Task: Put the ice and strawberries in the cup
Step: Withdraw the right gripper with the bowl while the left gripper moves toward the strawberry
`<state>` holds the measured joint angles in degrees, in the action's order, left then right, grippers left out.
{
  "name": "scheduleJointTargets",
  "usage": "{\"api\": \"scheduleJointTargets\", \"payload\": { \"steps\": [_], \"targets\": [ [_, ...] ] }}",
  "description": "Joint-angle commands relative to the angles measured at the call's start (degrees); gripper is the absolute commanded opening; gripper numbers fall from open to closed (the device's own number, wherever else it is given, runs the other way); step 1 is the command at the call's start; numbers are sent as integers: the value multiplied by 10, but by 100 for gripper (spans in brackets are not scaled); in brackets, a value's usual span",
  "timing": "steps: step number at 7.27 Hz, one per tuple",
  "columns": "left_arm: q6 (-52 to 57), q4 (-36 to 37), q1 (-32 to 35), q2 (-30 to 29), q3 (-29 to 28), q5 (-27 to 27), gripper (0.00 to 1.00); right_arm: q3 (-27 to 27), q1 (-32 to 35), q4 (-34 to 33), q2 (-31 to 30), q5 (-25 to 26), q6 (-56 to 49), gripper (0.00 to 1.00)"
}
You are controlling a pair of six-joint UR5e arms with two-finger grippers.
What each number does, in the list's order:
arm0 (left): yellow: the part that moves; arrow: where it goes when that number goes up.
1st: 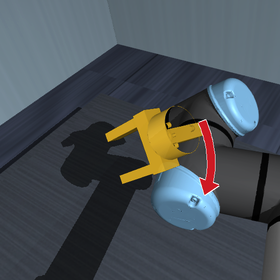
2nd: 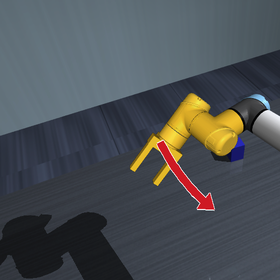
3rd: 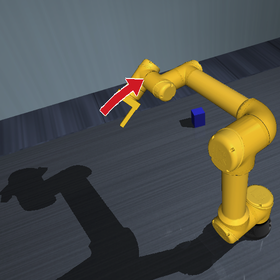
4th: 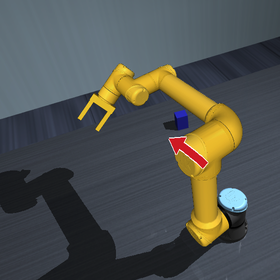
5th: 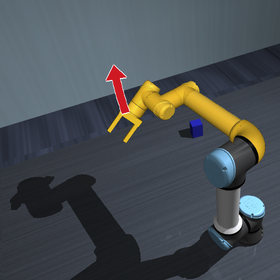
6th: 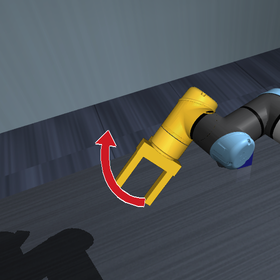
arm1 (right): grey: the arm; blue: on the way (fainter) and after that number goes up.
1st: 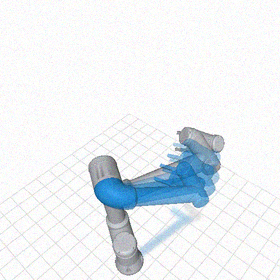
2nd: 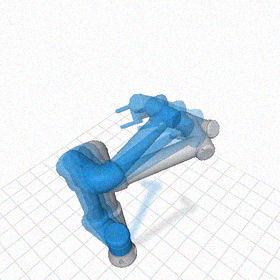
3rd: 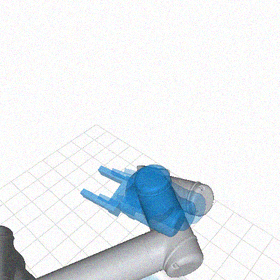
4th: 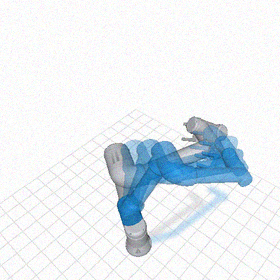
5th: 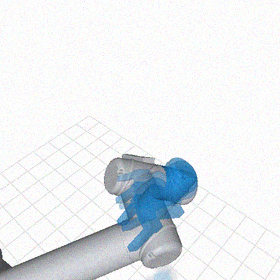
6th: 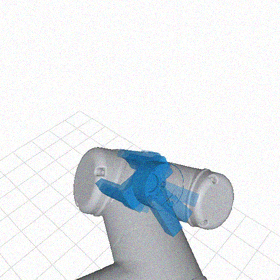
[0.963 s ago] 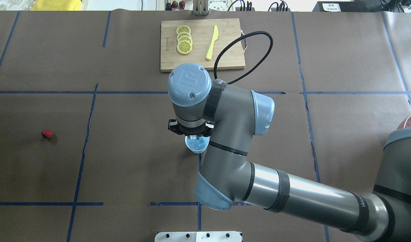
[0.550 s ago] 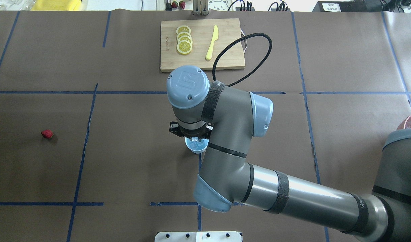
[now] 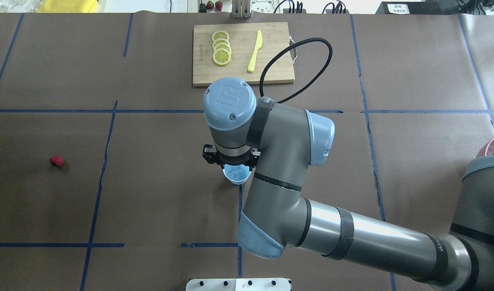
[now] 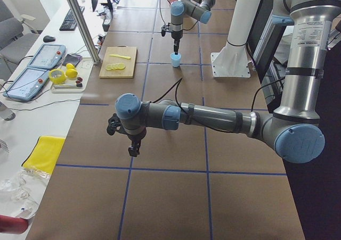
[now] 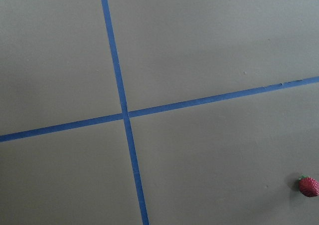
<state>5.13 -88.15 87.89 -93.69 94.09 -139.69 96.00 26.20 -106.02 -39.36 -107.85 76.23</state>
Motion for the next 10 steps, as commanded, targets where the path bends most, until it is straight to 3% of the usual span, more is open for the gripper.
{"api": "scheduleJointTargets", "payload": {
  "steps": [1, 3, 4, 6, 7, 8, 10],
  "targets": [
    [-6, 0, -11, -3, 0, 0, 100, 85, 35, -58, -17, -8, -8, 100],
    [-105, -16, -78, -4, 20, 1, 100, 206, 98, -60, -124, -16, -95, 100],
    [-170, -45, -102, -4, 28, 2, 100, 227, 142, -58, -158, -42, -147, 100],
    [-345, -149, -166, 5, 50, 55, 100, 262, 218, -52, -234, -96, -269, 100],
    [-423, -240, -208, 43, 51, 69, 100, 269, 244, -51, -260, -103, -312, 100],
    [-507, -311, -251, 58, 51, 122, 100, 271, 262, -46, -284, -107, -340, 100],
    [-599, -340, -344, 60, 51, 204, 100, 271, 319, 45, -371, -160, -383, 100]
  ]
}}
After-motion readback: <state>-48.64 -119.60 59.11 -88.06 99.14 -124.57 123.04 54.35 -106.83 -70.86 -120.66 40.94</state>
